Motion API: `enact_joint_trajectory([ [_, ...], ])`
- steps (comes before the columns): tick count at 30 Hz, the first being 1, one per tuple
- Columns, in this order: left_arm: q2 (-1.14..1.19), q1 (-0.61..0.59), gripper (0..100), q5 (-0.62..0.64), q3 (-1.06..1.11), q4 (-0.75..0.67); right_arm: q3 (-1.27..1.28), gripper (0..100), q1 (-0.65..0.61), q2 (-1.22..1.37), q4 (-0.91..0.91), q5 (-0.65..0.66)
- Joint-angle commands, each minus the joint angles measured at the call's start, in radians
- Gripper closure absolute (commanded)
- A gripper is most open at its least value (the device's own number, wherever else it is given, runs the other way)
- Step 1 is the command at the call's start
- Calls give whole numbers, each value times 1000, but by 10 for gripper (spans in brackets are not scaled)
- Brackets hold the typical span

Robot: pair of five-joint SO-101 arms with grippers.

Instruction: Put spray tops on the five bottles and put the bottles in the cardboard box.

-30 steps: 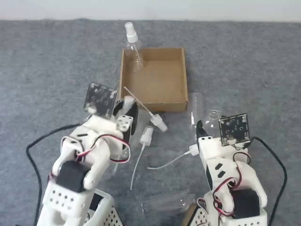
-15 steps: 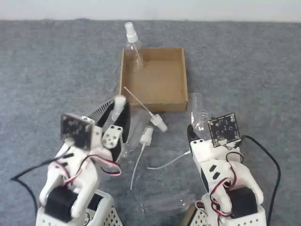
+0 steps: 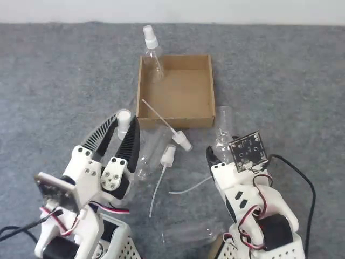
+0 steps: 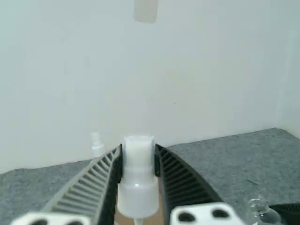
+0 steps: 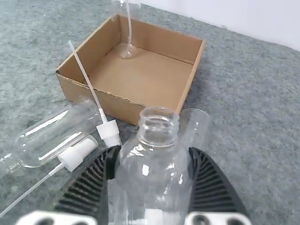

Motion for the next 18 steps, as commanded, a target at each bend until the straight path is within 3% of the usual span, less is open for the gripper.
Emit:
enact_joint_trajectory([
  [1, -21, -5, 987, 12, -12, -92, 14, 919, -12, -7, -67, 14],
  [12, -18, 5, 987, 25, -10, -345, 35, 919, -12, -7, -122, 12],
  [18, -20, -2, 987, 120, -12, -379, 87, 919, -13, -7, -211, 12],
])
